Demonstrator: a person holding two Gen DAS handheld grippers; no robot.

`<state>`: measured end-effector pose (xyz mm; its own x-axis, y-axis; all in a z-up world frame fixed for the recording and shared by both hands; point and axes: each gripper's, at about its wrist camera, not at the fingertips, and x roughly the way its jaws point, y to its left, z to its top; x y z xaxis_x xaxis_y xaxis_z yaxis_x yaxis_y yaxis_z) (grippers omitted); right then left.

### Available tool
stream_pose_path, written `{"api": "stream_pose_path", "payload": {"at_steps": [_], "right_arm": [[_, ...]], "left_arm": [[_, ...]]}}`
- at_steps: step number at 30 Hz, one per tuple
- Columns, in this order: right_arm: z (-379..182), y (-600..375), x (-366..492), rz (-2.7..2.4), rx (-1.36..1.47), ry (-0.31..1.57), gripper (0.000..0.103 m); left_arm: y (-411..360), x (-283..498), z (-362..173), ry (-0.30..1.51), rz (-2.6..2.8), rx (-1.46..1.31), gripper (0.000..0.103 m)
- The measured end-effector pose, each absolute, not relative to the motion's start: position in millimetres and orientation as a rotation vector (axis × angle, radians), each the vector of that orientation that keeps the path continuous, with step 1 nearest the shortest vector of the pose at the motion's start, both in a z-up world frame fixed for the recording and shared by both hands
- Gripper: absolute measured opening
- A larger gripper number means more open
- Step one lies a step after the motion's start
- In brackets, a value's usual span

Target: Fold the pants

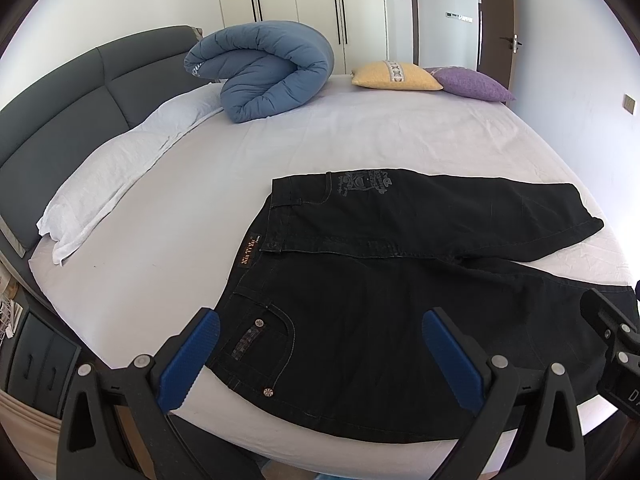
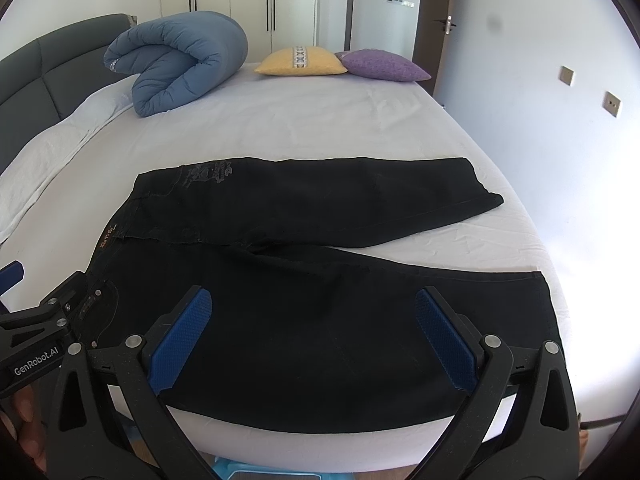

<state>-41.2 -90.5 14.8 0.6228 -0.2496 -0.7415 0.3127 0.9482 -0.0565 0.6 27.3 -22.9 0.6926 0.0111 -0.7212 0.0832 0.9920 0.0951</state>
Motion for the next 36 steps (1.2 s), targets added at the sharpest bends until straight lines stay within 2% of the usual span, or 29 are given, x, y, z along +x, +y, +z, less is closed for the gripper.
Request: {"api": "stream_pose_path", "payload": {"at_steps": [10,14,18,20,21,22,23,24,25,27,34,36], "right_arm": [[7.1,-94.8,-13.1,-0.157,0.093,0.831,0.103],[8.6,-105.3,15.1,-0.050,0.066,0.801,0.103],[7.4,-121.1,53.0,0.064,0.046,0.796,0.103],[4.0,-132.0,76.5,0.113,0.034,0.803,0.102],[1.3,-136.4,88.9,0.143,0.023,0.810,0.096],[-1.4,-142.0,98.8,0.179,0.015,0.817,0.082],[-6.3,-146.0,112.6,0.211,-0.004,0.829,0.072],[-11.1,-149.6,124.2,0.229,-0.022,0.845,0.056],[-17.2,-152.8,138.0,0.250,-0.044,0.871,0.046],[-28.9,-158.9,162.1,0.287,-0.070,0.906,0.040],[-61.6,-166.4,205.3,0.453,-0.094,0.934,0.040],[-70.6,-165.0,210.0,0.484,-0.107,0.937,0.040]], "left_arm": [[27.5,44.7,-22.9,0.822,-0.090,0.204,0.103],[23.2,70.5,-22.8,0.695,-0.089,0.346,0.103],[32.2,130.3,-34.0,0.871,-0.109,0.344,0.103],[37.6,154.5,-33.2,0.851,-0.158,0.309,0.103],[35.8,171.2,-34.1,0.825,-0.180,0.336,0.103],[30.7,190.3,-36.7,0.818,-0.212,0.381,0.103],[25.5,206.4,-39.6,0.822,-0.265,0.417,0.103],[21.9,218.7,-42.5,0.825,-0.302,0.440,0.103],[13.7,241.6,-47.5,0.835,-0.359,0.498,0.103],[3.4,268.9,-57.1,0.856,-0.438,0.571,0.103],[-11.7,370.7,-102.6,1.001,-0.628,0.647,0.103],[-14.4,387.7,-113.2,1.031,-0.641,0.638,0.097]]}}
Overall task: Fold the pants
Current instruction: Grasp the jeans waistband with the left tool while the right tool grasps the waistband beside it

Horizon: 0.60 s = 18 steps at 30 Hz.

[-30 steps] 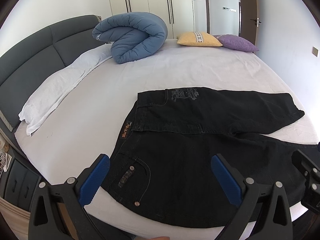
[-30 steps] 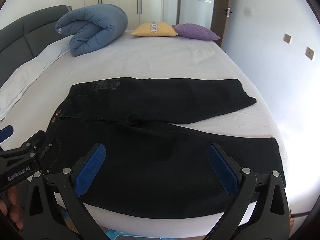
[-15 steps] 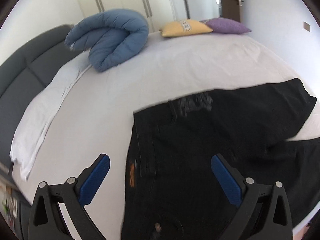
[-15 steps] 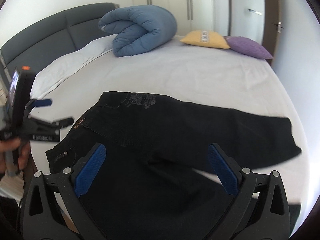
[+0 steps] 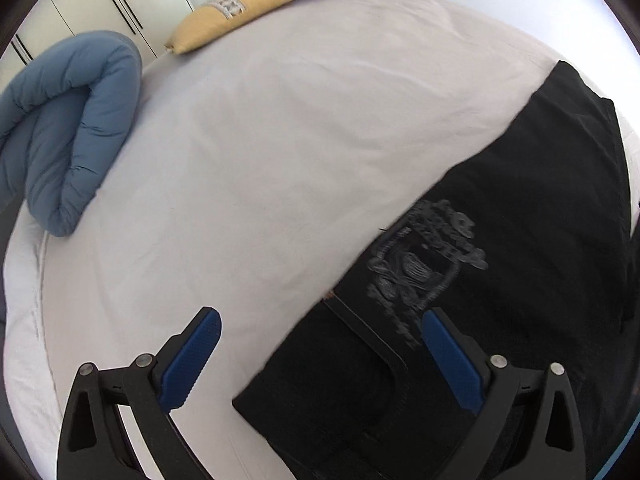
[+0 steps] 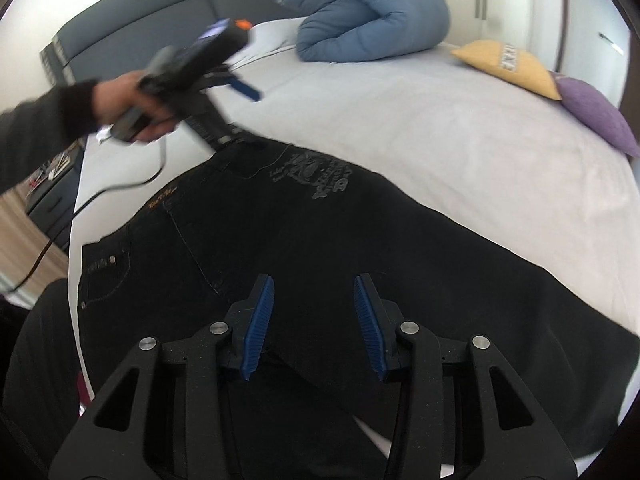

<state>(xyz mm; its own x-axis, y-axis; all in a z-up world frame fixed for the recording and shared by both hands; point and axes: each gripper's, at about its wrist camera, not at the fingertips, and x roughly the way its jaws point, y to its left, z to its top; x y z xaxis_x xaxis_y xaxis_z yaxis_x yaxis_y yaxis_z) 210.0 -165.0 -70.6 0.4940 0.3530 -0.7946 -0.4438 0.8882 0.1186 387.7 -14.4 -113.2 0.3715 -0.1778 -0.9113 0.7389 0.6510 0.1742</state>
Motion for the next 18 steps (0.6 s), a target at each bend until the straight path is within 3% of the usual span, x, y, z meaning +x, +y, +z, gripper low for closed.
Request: {"api": "stream_pose_path", "payload": {"at_steps": [8,10,12,13,14,18], "right_arm": [[-96.2,-161.3,234.9,0.569,-0.134,0.961,0.040],[-100.0,-157.7,245.0,0.584,-0.141,0.963,0.040],[-100.0,-154.3,255.0,0.596,-0.149,0.961,0.040],[-97.6,-152.9,259.4,0.605,-0.155,0.959,0.040],[-96.7,-150.3,265.9,0.611,-0.165,0.956,0.040],[-92.5,-138.1,298.5,0.629,-0.216,0.957,0.040]], "left_arm": [[-27.5,424.1,-178.6,1.243,-0.706,0.697,0.091],[-24.6,427.5,-179.1,1.278,-0.740,0.611,0.073],[-24.8,425.1,-177.4,1.275,-0.742,0.583,0.045],[-26.9,420.7,-175.7,1.266,-0.746,0.590,0.037],[-29.8,414.5,-173.3,1.251,-0.746,0.607,0.020],[-37.0,381.5,-155.0,1.120,-0.728,0.666,0.008]]}}
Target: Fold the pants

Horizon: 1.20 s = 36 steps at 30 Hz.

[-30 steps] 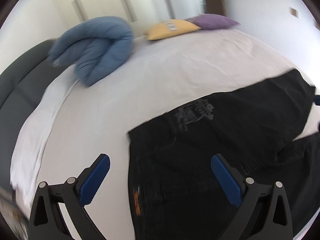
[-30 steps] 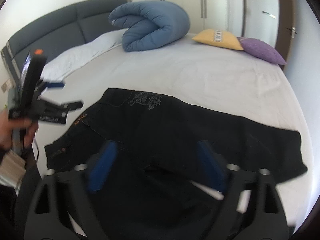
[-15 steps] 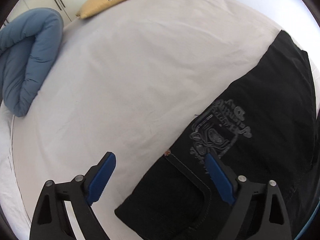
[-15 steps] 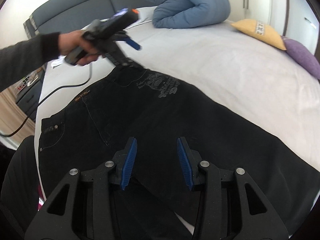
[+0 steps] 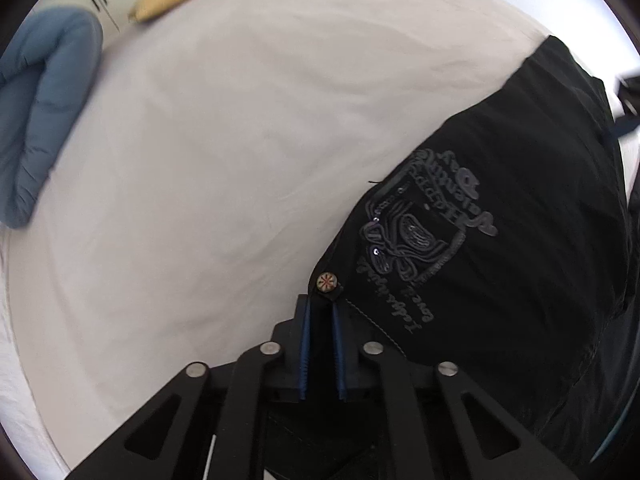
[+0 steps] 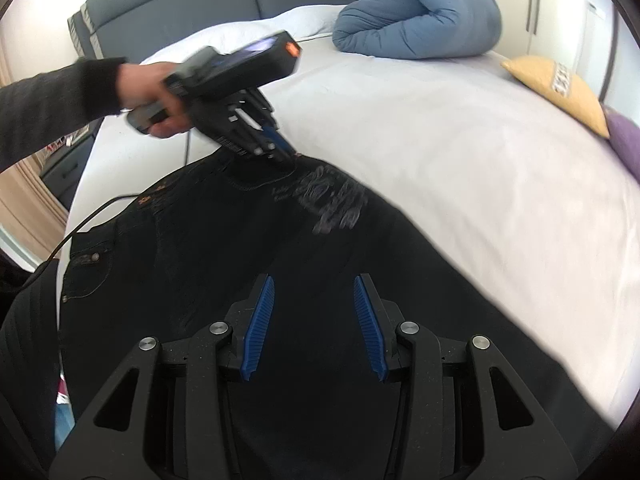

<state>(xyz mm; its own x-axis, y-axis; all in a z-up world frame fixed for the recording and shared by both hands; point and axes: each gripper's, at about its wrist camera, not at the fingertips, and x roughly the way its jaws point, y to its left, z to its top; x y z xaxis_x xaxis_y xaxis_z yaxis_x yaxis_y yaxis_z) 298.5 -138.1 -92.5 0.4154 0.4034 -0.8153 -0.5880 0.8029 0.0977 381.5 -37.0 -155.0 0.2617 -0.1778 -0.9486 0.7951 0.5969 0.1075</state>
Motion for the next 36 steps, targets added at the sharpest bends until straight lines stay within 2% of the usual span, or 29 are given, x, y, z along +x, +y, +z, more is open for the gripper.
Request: {"api": "stream_pose_path", "payload": {"at_steps": [6,17,18,19,22,29,36], "right_arm": [[-86.8,-116.6,345.0,0.636,-0.318,0.951,0.040],[-105.8,-74.2,395.2,0.722,-0.458,1.061,0.040],[-108.3,-66.8,397.1,0.726,-0.481,1.075,0.037],[-110.9,-60.5,398.3,0.730,-0.507,1.088,0.023],[-113.3,-51.9,400.2,0.740,-0.512,1.110,0.007],[-109.6,-59.2,391.0,0.705,-0.289,1.203,0.003],[-111.7,-76.3,374.2,0.653,0.206,1.274,0.003]], "left_arm": [[-19.0,325.5,-123.6,0.967,-0.729,0.663,0.004],[5.8,315.0,-107.9,0.887,-0.740,0.669,0.004],[4.9,313.9,-107.4,0.885,-0.739,0.665,0.004],[8.4,313.7,-108.1,0.882,-0.740,0.664,0.004],[10.7,303.8,-106.7,0.863,-0.741,0.684,0.004],[17.0,294.1,-103.4,0.843,-0.730,0.695,0.004],[28.5,273.9,-100.8,0.843,-0.730,0.686,0.003]]}}
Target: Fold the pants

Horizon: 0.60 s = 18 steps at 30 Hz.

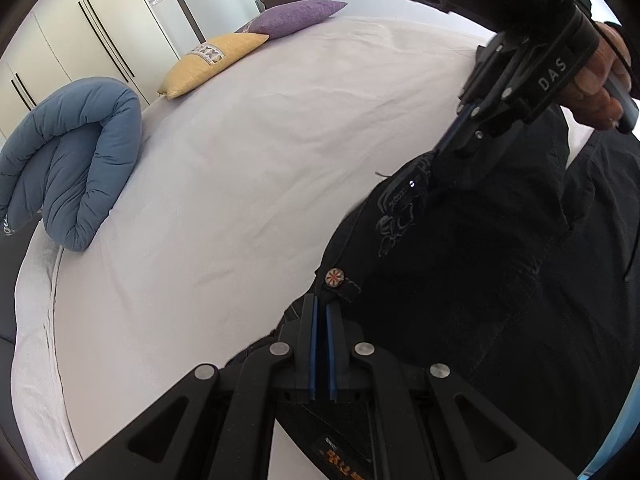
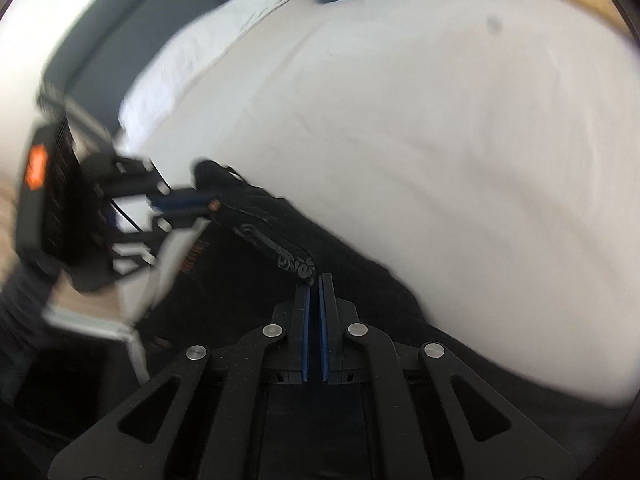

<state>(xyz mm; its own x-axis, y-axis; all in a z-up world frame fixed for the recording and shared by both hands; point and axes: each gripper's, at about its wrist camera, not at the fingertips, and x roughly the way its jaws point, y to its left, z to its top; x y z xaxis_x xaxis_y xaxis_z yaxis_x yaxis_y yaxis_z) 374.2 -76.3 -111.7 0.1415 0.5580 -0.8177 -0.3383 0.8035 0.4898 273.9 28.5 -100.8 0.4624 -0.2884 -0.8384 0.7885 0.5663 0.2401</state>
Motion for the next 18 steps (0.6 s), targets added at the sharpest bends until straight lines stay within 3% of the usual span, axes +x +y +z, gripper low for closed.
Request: {"api": "stream_pose_path", "payload": {"at_steps": [6,10,18], "right_arm": [[-126.7,-71.7,337.4,0.714,0.375,1.334,0.003],[-132.9,-57.5,304.5,0.733,0.309,1.397,0.003],[-116.8,22.3,187.7,0.735,-0.323,1.324,0.003]], "left_arm": [[47.7,235.5,-98.6,0.850,-0.761,0.682,0.003],[54.7,190.2,-103.9,0.852,-0.811,0.728,0.003],[64.0,105.9,-133.6,0.889,-0.884,0.839,0.004]]}}
